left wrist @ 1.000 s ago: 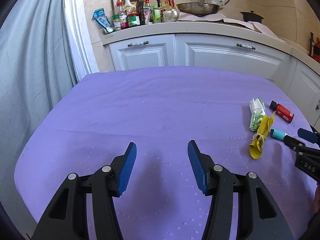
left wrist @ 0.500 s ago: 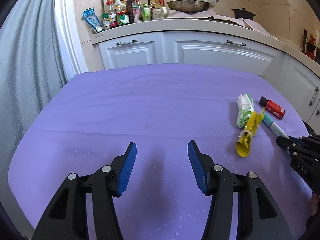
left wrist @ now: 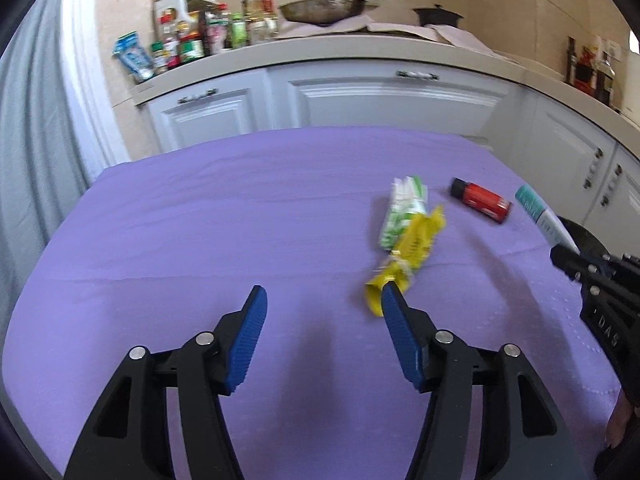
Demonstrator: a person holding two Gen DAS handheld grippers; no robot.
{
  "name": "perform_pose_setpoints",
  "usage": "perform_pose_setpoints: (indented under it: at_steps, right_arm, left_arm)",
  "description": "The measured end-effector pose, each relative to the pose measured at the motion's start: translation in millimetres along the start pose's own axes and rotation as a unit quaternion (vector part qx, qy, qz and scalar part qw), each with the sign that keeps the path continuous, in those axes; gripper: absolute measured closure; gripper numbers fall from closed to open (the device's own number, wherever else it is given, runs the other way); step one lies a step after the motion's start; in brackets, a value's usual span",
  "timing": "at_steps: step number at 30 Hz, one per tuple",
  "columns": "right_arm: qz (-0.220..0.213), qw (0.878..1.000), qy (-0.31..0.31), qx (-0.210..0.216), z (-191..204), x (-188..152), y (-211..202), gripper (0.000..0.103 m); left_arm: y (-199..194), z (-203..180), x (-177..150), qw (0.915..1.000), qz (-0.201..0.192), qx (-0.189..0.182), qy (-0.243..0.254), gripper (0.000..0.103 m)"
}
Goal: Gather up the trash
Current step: 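Grasp the yellow wrapper with the left gripper while the right gripper holds the teal tube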
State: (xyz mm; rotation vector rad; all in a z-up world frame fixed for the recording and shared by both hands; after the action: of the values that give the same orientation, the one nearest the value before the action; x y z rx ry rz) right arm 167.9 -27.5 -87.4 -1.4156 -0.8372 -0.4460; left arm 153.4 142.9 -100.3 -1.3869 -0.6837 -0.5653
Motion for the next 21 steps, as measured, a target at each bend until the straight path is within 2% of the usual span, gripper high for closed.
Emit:
perform_pose_setpoints:
  at_steps: [10, 11, 13, 21]
  right_arm:
    - [0.005, 1.000, 0.028, -0.004, -22.7, -6.8, 2.7, 0.099]
    - [0.005, 1.000, 0.028, -0.003, -22.8, -6.9, 3.1, 0.099]
    - [0.005, 1.000, 0.028, -0.002, -23.1, -7.9, 3.2, 0.099]
    - [0.005, 1.000, 0.031, -0.001, -24.3, -9.4, 3.5, 0.099]
  left_arm:
    - [35.0, -28.8, 7.7, 0.9987, 0.038, -0.018, 0.029, 0.043]
    - [37.4, -30.1, 6.6, 0.9984, 0.043, -0.021, 0.029, 0.045]
    - [44.9, -31.0, 4.7, 0.9972, 0.063, -0.033, 0.026, 0.062]
    - [38.7, -31.7, 1.0, 0.9970, 0.055, -0.050, 0.022, 0.072]
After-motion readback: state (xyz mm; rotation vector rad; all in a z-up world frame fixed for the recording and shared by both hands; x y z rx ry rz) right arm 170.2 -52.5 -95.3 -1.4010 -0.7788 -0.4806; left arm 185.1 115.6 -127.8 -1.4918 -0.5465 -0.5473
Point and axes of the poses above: each gripper's, at about its wrist camera, not at the fingertips, and y roughly the way its jaws point, z to its left, x to its top, the point moved 5 cm from there along y, roughly the way its jaws point, and after that the axes turned 2 degrees about -y, right-handed, at the moved point
